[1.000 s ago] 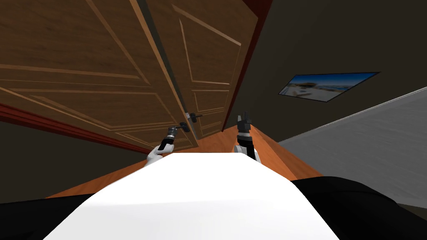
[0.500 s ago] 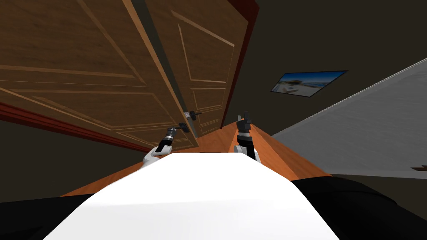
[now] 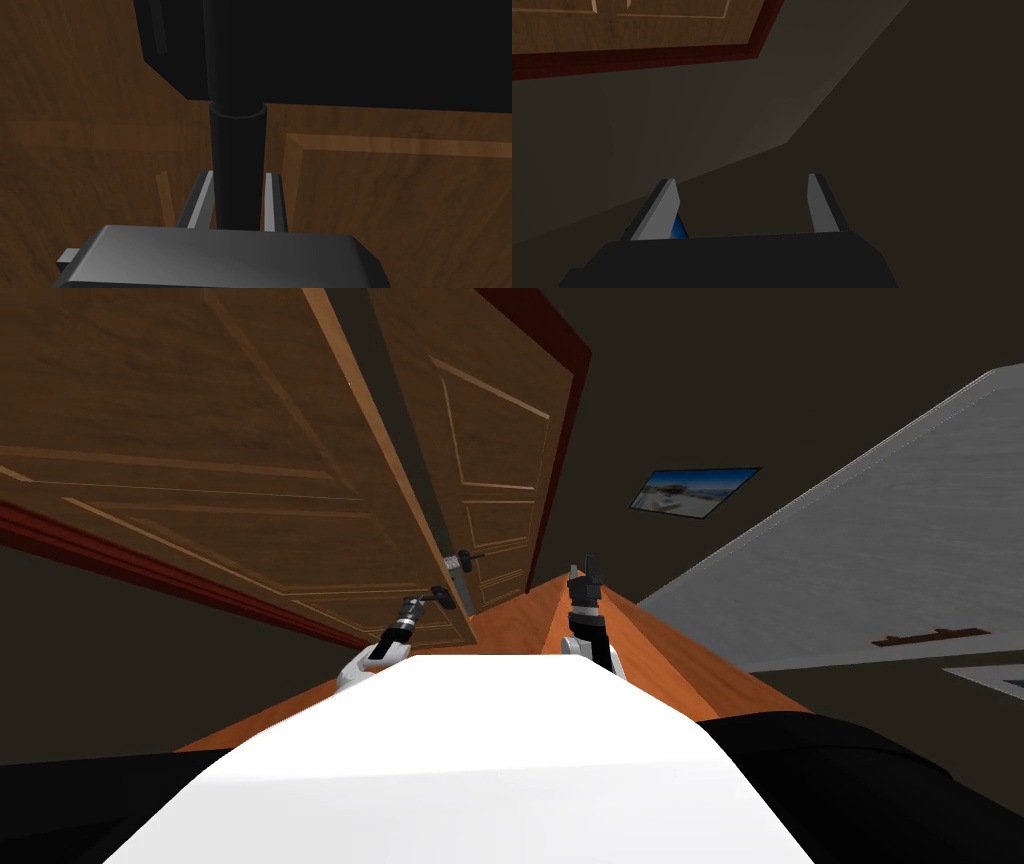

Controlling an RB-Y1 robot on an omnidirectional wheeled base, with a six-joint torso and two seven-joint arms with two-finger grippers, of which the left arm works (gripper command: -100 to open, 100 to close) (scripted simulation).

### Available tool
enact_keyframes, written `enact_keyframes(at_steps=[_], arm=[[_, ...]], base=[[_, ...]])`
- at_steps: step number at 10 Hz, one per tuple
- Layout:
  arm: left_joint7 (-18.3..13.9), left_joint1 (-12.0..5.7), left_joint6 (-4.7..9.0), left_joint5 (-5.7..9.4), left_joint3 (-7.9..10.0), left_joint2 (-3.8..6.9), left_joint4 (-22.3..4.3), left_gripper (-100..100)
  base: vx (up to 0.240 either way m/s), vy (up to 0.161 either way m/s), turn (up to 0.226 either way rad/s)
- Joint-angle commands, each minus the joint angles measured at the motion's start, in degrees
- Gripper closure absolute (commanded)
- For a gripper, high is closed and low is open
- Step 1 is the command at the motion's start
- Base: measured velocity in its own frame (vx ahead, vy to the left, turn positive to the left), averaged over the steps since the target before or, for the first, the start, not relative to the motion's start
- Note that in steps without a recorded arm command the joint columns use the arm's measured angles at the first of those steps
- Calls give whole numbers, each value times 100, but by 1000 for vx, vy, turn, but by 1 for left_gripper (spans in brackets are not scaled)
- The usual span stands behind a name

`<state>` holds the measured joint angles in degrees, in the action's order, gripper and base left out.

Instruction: Pull the door open

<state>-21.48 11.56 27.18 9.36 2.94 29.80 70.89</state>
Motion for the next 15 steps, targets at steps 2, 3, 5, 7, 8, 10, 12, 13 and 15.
enact_keyframes(at_steps=[2, 3, 5, 7, 8, 10, 12, 13, 15], arm=[[-154, 191, 230, 7, -130, 172, 75, 100], [-213, 265, 319, 9, -181, 239, 105, 100], [-335, 416, 501, 12, -288, 378, 165, 100], [-459, 570, 686, 13, -398, 521, 225, 100], [-418, 502, 624, 27, -311, 507, 123, 100], [-539, 629, 846, 15, -404, 628, 108, 100], [-627, 714, 1013, 8, -468, 728, 100, 100], [-673, 757, 1100, 3, -502, 780, 97, 100], [-756, 837, 1259, -5, -563, 876, 90, 100]], base=[[-206, 36, -161], [-258, 57, -132], [-220, 71, -134], [-198, 77, -141], [-101, 50, -25], [-172, 69, -162], [-235, 60, -155], [-207, 65, -124], [-210, 81, -148]])
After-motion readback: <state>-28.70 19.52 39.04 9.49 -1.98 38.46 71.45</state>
